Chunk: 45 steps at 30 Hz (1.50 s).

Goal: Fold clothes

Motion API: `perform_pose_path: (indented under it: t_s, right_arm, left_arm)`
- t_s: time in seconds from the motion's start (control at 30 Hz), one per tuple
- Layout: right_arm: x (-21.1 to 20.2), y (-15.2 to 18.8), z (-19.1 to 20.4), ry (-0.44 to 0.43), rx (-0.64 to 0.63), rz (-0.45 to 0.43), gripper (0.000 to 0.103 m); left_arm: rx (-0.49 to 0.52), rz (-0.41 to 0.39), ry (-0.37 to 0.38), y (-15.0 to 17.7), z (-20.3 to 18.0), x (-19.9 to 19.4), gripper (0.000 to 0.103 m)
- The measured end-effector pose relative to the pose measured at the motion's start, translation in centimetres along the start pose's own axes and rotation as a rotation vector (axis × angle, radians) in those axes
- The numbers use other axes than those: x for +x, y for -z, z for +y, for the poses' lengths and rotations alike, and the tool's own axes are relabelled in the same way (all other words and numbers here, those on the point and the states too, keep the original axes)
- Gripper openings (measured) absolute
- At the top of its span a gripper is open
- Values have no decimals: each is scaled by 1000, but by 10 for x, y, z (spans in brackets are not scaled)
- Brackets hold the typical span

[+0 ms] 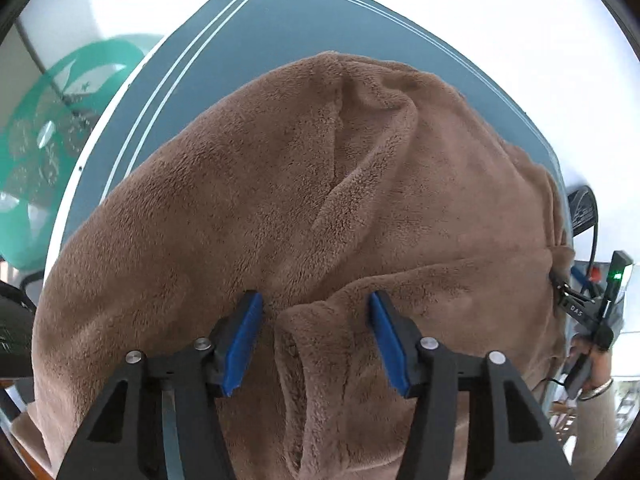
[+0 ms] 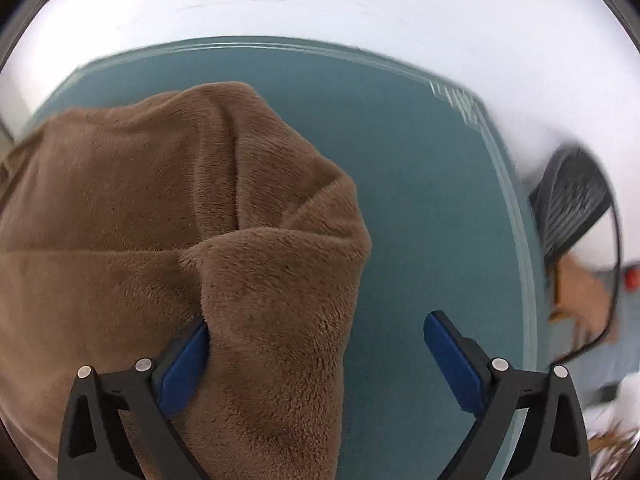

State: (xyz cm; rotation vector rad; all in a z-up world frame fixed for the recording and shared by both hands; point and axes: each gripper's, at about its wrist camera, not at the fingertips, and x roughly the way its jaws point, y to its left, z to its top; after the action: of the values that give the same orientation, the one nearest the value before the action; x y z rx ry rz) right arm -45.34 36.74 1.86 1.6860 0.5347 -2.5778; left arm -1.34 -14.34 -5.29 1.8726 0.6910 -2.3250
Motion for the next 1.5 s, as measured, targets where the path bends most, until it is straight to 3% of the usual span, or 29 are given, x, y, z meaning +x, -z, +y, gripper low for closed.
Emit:
perform_pose_path:
  t_s: [0.13, 0.2, 0.37, 0.53, 0.6, 0.67, 0.9, 1.0, 1.03, 1.17, 1.3, 1.4, 1.5]
  right_arm:
    - [-14, 1, 10, 34, -31, -7, 101]
    - [-40, 4, 12, 13, -15, -55, 101]
    - [-93, 21, 36, -130, -18, -136, 101]
    - [-82, 48, 78, -297, -126, -39, 101]
    - [-65, 62, 93, -289, -167, 45, 101]
    - [-63, 67, 93, -297, -140, 41, 101]
    - [-112, 74, 68, -370, 9, -38, 101]
    - [-133, 93, 72, -422, 10, -52, 101]
    - [-140, 102, 76, -439, -1, -53, 101]
    - [-163, 134, 92, -504, -70, -61, 101]
    - [-171, 162, 128, -541, -173, -62, 101]
    - [-169, 185, 152, -531, -274, -47, 101]
    - [-161, 201, 168, -504, -323, -16, 101]
  left_arm:
    - [5, -45, 29, 3, 0, -17, 57]
    - [9, -86, 47, 4, 0, -31, 57]
    - [-29, -86, 5, 1, 6, -32, 57]
    - [-74, -81, 61, 12, -8, -26, 57]
    - [-84, -71, 60, 24, -4, -30, 57]
    - [-116, -70, 62, 37, -1, -33, 57]
    - [-341, -121, 123, 95, 10, -39, 64]
    - [-450, -145, 141, 142, 48, -70, 64]
    - [-486, -158, 138, 163, 68, -88, 64]
    - [-629, -207, 93, 208, 84, -90, 65]
    - [-847, -262, 74, 263, 112, -93, 77]
    - [-1009, -300, 124, 306, 140, -101, 78]
    - [-1107, -329, 193, 331, 165, -105, 79]
